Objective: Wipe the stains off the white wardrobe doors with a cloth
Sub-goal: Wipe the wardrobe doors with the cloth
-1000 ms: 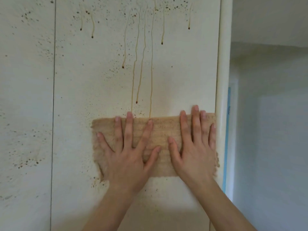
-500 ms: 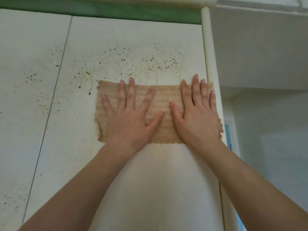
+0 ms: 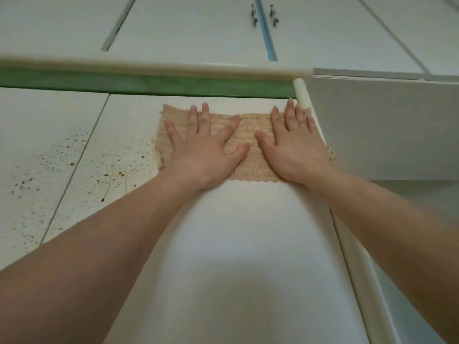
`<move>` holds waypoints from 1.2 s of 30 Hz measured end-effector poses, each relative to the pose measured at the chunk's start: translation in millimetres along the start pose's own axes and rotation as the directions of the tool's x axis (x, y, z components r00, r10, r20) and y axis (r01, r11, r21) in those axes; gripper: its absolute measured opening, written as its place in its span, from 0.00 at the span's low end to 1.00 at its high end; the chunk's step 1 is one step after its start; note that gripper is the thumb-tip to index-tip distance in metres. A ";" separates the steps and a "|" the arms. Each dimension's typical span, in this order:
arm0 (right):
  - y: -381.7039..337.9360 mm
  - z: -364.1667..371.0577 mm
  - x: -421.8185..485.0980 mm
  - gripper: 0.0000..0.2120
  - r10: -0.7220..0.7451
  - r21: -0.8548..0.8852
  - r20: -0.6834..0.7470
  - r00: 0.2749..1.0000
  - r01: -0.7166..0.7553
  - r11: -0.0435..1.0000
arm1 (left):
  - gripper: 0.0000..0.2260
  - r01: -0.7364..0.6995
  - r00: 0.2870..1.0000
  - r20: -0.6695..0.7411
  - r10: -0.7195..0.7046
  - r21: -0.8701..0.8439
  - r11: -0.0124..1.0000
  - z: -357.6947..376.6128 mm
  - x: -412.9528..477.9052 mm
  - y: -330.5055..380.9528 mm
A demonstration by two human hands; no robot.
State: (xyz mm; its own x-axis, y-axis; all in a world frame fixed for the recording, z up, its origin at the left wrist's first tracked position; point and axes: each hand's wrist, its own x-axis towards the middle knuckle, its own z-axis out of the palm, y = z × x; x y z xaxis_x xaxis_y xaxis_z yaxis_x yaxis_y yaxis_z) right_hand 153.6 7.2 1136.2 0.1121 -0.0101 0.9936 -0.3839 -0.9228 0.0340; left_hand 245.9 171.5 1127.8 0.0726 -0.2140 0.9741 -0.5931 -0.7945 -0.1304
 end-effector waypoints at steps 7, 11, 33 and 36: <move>0.0 -5.7 70.8 0.36 0.005 0.000 -0.005 1.000 -0.005 1.000 | 0.29 0.010 1.000 -0.016 -0.011 -0.053 0.999 -11.4 63.4 -15.1; -1.4 -6.7 86.0 0.36 0.002 0.017 -0.013 1.000 -0.002 1.000 | 0.28 0.014 1.000 -0.016 -0.014 -0.042 0.999 -15.4 79.9 -19.8; -18.6 8.7 -118.8 0.35 0.016 0.042 0.054 0.998 -0.018 0.999 | 0.33 -0.129 0.991 0.012 0.130 -0.063 0.990 13.7 -110.4 -18.2; -29.9 16.4 -176.3 0.35 0.047 0.028 0.048 0.998 -0.048 0.998 | 0.34 -0.145 0.989 0.004 0.146 -0.090 0.985 24.1 -160.7 -20.6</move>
State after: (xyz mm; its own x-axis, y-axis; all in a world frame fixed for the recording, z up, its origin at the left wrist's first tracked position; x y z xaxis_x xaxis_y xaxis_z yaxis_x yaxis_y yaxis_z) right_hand 160.4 30.3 958.2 0.1377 -0.0714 0.9879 -0.3630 -0.9316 -0.0167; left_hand 265.7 208.5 969.5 -0.0114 -0.3302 0.9439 -0.6671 -0.7006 -0.2531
